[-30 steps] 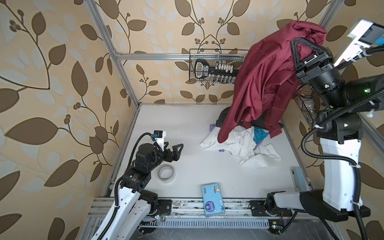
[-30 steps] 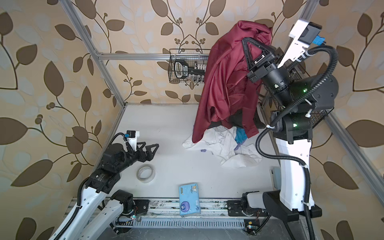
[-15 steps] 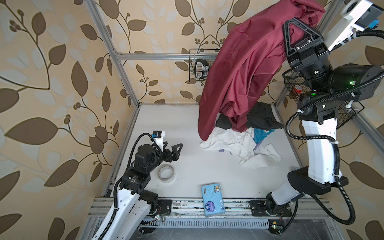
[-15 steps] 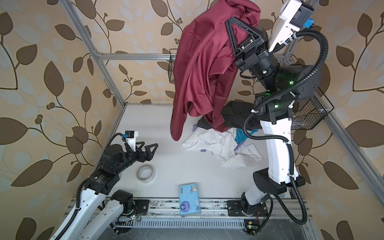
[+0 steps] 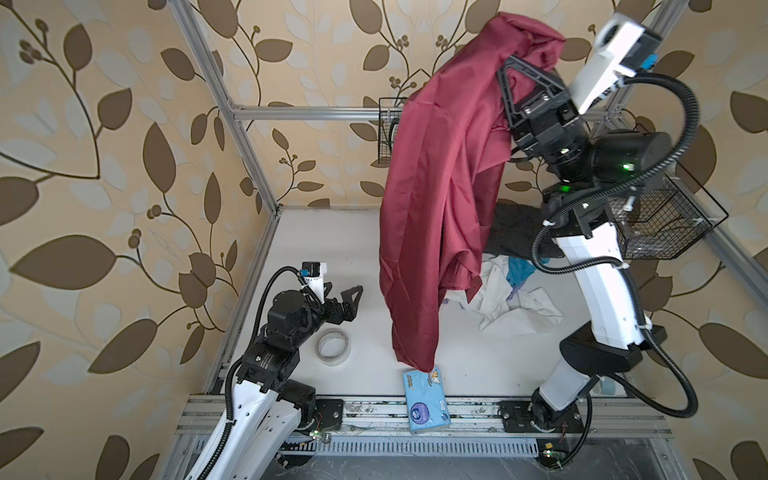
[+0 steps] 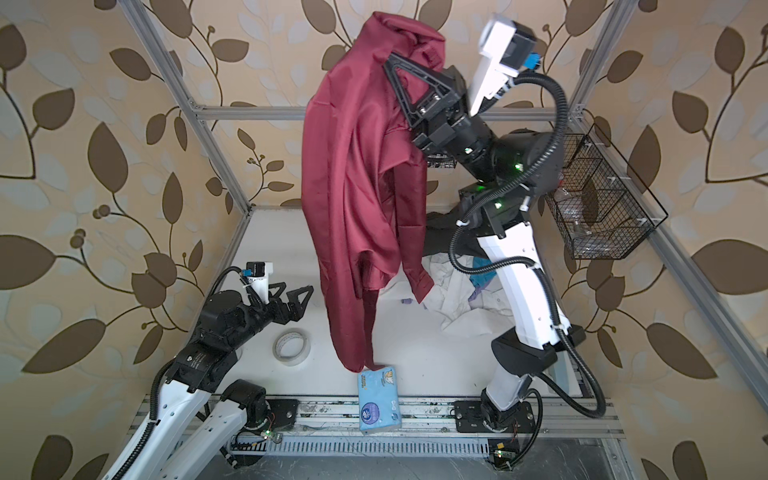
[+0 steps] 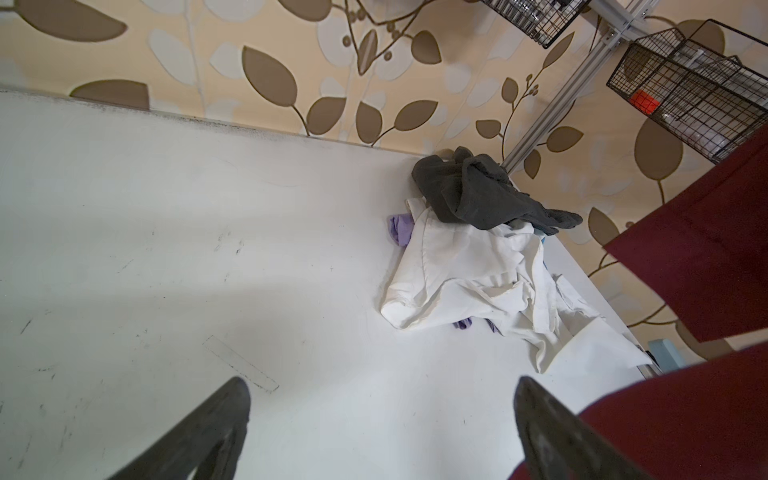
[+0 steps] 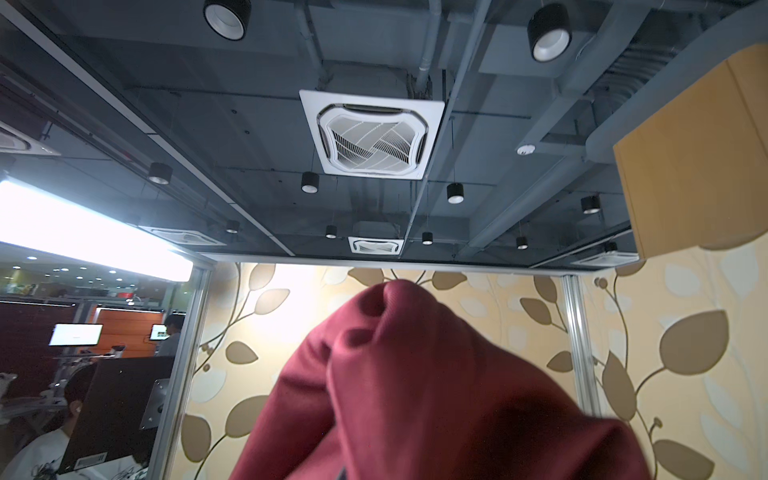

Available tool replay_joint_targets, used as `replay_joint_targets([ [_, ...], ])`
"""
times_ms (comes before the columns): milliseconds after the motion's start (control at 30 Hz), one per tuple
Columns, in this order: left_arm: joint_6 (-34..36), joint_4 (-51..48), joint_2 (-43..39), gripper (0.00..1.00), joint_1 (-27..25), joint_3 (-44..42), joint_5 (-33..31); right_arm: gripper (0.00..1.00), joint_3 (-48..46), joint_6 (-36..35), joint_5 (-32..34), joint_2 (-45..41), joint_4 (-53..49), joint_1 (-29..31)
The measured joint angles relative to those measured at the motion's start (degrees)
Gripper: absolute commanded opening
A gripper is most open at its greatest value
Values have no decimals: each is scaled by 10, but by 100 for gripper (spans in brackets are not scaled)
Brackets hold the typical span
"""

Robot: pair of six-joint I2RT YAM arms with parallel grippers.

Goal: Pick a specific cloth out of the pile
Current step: 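Swing the held maroon shirt toward the left gripper and lower it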

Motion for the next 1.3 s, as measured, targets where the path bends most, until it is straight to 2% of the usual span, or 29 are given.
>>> replay_joint_targets([
  [133, 0, 0, -9, 99, 0, 0, -9, 0, 56, 15, 3, 113, 0, 21],
  [267, 0, 0, -14, 99, 0, 0, -16, 0, 45, 22, 9, 178, 1, 31],
  [433, 0, -2, -15, 99, 0, 0, -21, 0, 40, 7, 19, 210, 7, 37],
  [667, 0, -2, -19, 99, 0, 0, -32, 0, 42, -52, 57, 223, 59, 38],
  [800, 0, -2, -19, 99, 0, 0, -36, 0, 40, -52, 55, 244, 91, 38],
  [1067, 0, -3, -27, 99, 0, 0, -45, 0, -59, 1, -15, 308, 127, 38],
  [1300, 0, -3, -34, 99, 0, 0, -46, 0, -194, 19, -74, 376, 110, 45],
])
